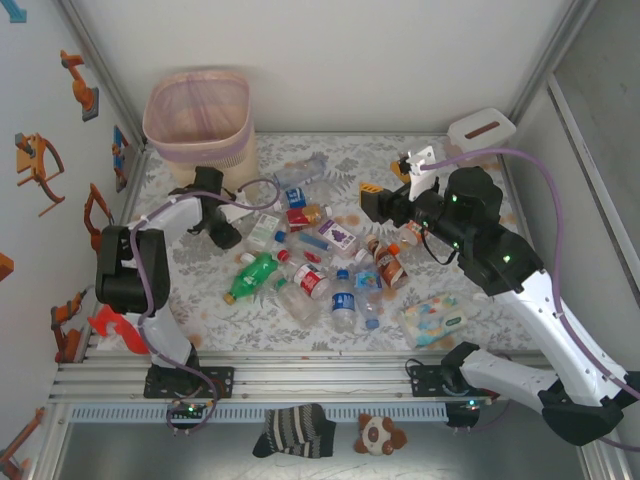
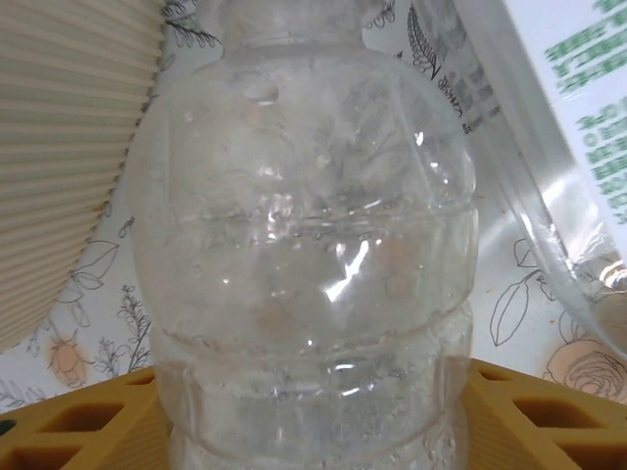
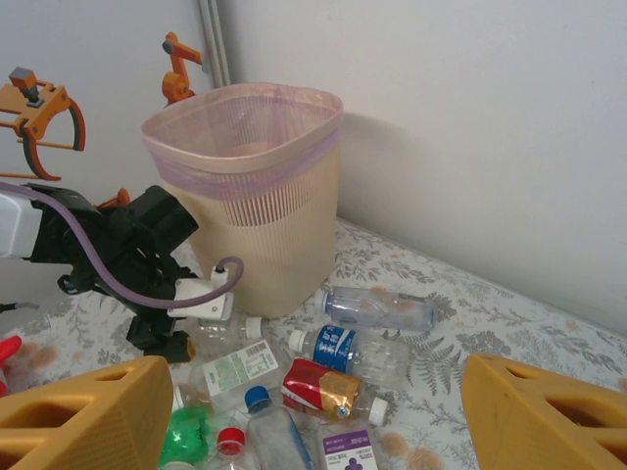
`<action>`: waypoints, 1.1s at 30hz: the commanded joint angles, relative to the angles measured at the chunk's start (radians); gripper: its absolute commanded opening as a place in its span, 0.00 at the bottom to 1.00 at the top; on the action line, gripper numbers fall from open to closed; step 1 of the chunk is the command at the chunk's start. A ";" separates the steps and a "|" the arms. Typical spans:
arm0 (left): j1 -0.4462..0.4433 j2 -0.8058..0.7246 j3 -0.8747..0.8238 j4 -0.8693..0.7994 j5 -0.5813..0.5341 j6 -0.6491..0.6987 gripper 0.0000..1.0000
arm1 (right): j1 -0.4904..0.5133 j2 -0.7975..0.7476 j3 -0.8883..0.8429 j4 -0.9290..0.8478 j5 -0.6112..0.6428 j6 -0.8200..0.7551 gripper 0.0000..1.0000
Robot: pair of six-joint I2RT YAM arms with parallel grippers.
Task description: Put the plastic bottles in the bin
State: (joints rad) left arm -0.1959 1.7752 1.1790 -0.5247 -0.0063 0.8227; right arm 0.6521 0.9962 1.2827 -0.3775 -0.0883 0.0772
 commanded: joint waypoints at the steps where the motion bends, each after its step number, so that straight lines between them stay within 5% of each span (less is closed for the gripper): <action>1: -0.005 -0.075 -0.017 -0.026 0.034 -0.013 0.61 | 0.003 -0.010 0.011 0.034 -0.002 0.003 0.77; 18: 0.009 -0.362 -0.018 -0.029 0.278 -0.061 0.53 | 0.003 -0.004 0.007 0.043 0.002 -0.005 0.77; 33: 0.038 -0.485 0.061 0.098 0.460 -0.241 0.53 | 0.003 0.002 0.012 0.048 -0.004 -0.009 0.77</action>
State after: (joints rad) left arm -0.1627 1.3262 1.1896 -0.4904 0.3771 0.6479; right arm 0.6521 0.9966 1.2827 -0.3763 -0.0883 0.0769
